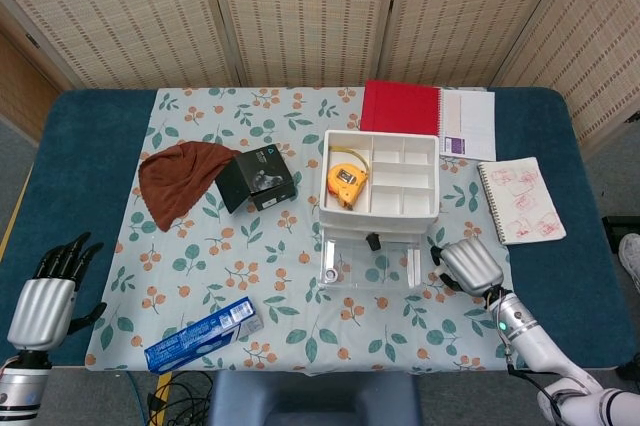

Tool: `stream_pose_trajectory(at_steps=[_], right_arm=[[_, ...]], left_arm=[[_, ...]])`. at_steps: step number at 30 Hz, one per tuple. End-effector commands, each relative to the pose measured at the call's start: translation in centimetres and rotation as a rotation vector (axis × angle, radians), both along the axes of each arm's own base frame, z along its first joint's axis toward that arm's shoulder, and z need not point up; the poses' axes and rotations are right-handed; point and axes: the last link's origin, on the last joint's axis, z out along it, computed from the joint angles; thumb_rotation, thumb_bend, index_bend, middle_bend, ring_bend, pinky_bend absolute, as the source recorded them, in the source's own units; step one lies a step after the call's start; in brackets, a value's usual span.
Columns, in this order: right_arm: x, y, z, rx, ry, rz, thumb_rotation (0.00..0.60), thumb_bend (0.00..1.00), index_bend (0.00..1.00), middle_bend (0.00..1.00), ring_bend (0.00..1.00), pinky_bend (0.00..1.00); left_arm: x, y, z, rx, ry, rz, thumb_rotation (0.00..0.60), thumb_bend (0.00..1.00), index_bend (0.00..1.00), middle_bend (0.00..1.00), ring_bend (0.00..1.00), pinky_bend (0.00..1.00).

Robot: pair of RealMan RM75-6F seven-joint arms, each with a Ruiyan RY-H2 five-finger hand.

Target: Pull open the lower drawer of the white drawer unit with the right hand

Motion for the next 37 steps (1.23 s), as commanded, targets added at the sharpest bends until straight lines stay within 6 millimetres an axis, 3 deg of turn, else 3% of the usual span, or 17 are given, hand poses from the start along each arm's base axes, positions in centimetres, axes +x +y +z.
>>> stream_pose_trajectory(at_steps=[1, 8, 12, 18, 23, 26, 28, 30, 32, 34, 37], right_arm=[[0.3, -0.3, -0.7, 0.02, -0.006, -0.001, 0.6, 0.45, 0.58, 0.87, 1.0, 1.0], [0.7, -0.2, -1.1, 0.034, -0.016, 0.005, 0.6, 0.45, 0.41, 0.86, 1.0, 1.0], [0.7, 0.0, -0.6, 0.025, -0.041, -0.012, 0.6, 0.45, 0.37, 0.86, 1.0, 1.0], [0.6, 0.8, 1.6, -0.029, -0.06, -0.009, 0.6, 0.45, 0.34, 0.82, 1.0, 1.0], [0.0, 2.0, 5.4, -0.151, -0.087, -0.037, 0.6, 0.45, 0.34, 0.76, 0.98, 1.0], [-0.9, 3.2, 7.8, -0.228, -0.118, -0.076, 0.6, 0.45, 0.34, 0.7, 0.89, 1.0], [-1.5, 4.1, 9.4, -0.288, -0.129, -0.096, 0.6, 0.45, 0.34, 0.63, 0.75, 0.98], [-1.9, 4.9, 10.5, -0.337, -0.138, -0.111, 0.6, 0.45, 0.34, 0.56, 0.64, 0.89], [-2.3, 5.9, 11.6, -0.385, -0.147, -0.134, 0.6, 0.45, 0.34, 0.46, 0.49, 0.7], [-2.7, 6.9, 12.4, -0.422, -0.156, -0.153, 0.6, 0.45, 0.34, 0.38, 0.39, 0.58], [-3.1, 8.2, 13.2, -0.462, -0.163, -0.171, 0.6, 0.45, 0.34, 0.32, 0.31, 0.48]], left_arm=[[0.0, 0.0, 0.0, -0.001, -0.002, -0.001, 0.6, 0.17, 0.14, 0.08, 0.12, 0.13], [-0.2, 0.1, -0.1, -0.001, -0.002, 0.005, 0.6, 0.17, 0.14, 0.08, 0.12, 0.13], [-0.2, 0.1, -0.1, -0.003, -0.004, 0.005, 0.6, 0.17, 0.14, 0.08, 0.12, 0.13], [-0.2, 0.3, -0.2, -0.006, -0.006, 0.003, 0.6, 0.17, 0.14, 0.08, 0.12, 0.13], [-0.1, 0.4, -0.1, 0.001, -0.009, -0.003, 0.6, 0.17, 0.14, 0.08, 0.12, 0.13], [-0.1, 0.4, -0.1, 0.0, -0.008, 0.003, 0.6, 0.17, 0.14, 0.08, 0.12, 0.13], [0.1, 0.5, -0.2, 0.002, -0.01, -0.002, 0.6, 0.17, 0.14, 0.08, 0.12, 0.13], [0.3, 0.6, -0.3, 0.0, -0.012, -0.01, 0.6, 0.17, 0.14, 0.08, 0.12, 0.13], [0.6, 0.7, -0.4, -0.002, -0.014, -0.019, 0.6, 0.17, 0.14, 0.08, 0.12, 0.13], [1.0, 0.9, -0.5, -0.003, -0.016, -0.028, 0.6, 0.17, 0.14, 0.08, 0.12, 0.13], [1.4, 1.1, -0.6, -0.003, -0.018, -0.038, 0.6, 0.17, 0.14, 0.08, 0.12, 0.13]])
